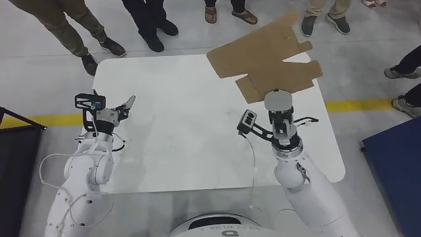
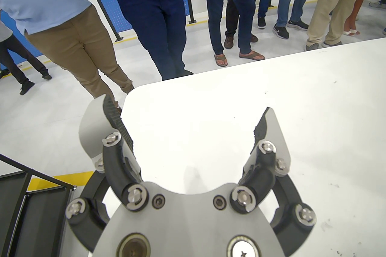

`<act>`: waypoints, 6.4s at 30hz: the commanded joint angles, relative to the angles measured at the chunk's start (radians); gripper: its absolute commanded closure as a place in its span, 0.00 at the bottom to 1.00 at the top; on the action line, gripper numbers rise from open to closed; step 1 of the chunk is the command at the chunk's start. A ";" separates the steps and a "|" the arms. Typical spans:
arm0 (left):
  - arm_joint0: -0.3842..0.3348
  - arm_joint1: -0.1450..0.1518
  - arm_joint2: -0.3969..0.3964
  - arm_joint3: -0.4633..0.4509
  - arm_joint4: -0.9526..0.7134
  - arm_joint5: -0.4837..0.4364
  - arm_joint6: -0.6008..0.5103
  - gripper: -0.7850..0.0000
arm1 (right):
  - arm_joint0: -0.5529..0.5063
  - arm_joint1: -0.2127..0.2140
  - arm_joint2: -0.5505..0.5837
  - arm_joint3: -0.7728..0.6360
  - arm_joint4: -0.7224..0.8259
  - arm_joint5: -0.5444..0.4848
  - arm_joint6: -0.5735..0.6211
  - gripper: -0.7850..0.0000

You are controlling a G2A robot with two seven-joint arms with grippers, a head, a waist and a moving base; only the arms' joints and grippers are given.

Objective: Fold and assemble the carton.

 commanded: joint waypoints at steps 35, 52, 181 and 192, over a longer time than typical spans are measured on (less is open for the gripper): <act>-0.141 0.025 0.152 0.058 -1.249 -0.715 -0.487 0.00 | 0.033 -0.035 -0.123 0.119 0.154 0.042 -0.138 1.00; -0.304 0.032 0.252 0.149 -1.485 -0.754 -0.717 0.69 | 0.031 -0.054 -0.136 0.113 0.166 0.067 -0.171 1.00; -0.177 0.106 0.175 0.077 -1.141 -0.877 -0.493 1.00 | 0.082 -0.010 -0.058 -0.301 -3.370 -0.720 -0.433 0.32; -0.183 0.110 0.181 0.081 -1.141 -0.881 -0.484 1.00 | 0.077 -0.006 0.040 -0.292 -3.267 -0.725 -0.463 0.27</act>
